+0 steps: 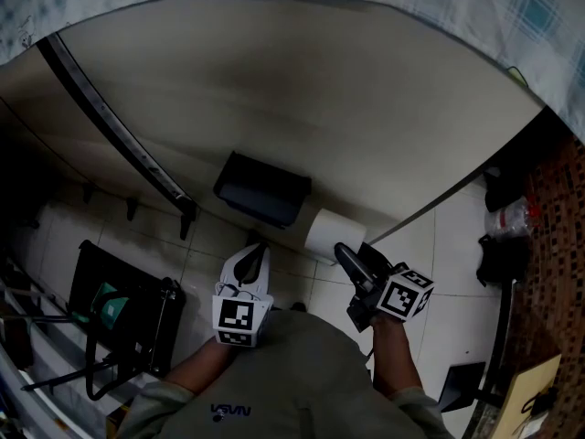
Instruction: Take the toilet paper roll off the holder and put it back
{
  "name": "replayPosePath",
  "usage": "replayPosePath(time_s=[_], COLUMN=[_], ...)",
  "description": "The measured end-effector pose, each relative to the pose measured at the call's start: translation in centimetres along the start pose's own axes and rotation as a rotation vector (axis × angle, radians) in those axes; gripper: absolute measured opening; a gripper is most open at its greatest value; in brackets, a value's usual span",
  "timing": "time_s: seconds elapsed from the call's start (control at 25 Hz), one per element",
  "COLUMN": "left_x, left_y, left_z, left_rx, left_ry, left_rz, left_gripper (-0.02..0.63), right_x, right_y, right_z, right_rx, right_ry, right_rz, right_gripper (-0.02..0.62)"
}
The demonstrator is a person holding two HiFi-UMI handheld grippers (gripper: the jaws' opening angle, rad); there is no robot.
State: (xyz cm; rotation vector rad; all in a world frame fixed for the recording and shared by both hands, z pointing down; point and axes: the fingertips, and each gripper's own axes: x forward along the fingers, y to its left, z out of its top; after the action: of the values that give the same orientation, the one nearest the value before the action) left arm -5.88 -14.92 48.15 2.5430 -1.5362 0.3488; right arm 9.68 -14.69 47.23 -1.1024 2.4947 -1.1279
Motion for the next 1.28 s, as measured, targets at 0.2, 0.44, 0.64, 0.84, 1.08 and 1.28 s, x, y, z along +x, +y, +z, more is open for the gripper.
replayPosePath(time_s=[0.2, 0.44, 0.64, 0.84, 1.08, 1.28], left_x=[0.4, 1.4, 2.2, 3.8, 5.3, 6.0], left_y=[0.4, 0.3, 0.8, 0.9, 1.5, 2.1], left_z=[-0.7, -1.2, -1.7, -2.7, -3.0, -3.2], left_rx=[-0.006, 0.012, -0.021, -0.063, -0.082, -0.053], left_ry=[0.011, 0.023, 0.036, 0.077, 0.108, 0.117], left_rz=[0.042, 0.068, 0.088, 0.100, 0.153, 0.199], left_gripper=[0.005, 0.046, 0.085, 0.229, 0.275, 0.302], right_x=[0.1, 0.6, 1.1, 1.6, 2.2, 2.7], right_y=[-0.2, 0.0, 0.1, -0.2, -0.3, -0.3], right_z=[-0.1, -0.4, -0.2, 0.1, -0.1, -0.3], right_rx=[0.003, -0.003, -0.008, 0.004, 0.005, -0.005], right_ry=[0.007, 0.024, 0.027, 0.018, 0.034, 0.042], right_rz=[0.004, 0.013, 0.020, 0.011, 0.009, 0.012], right_gripper=[0.164, 0.164, 0.164, 0.164, 0.164, 0.164])
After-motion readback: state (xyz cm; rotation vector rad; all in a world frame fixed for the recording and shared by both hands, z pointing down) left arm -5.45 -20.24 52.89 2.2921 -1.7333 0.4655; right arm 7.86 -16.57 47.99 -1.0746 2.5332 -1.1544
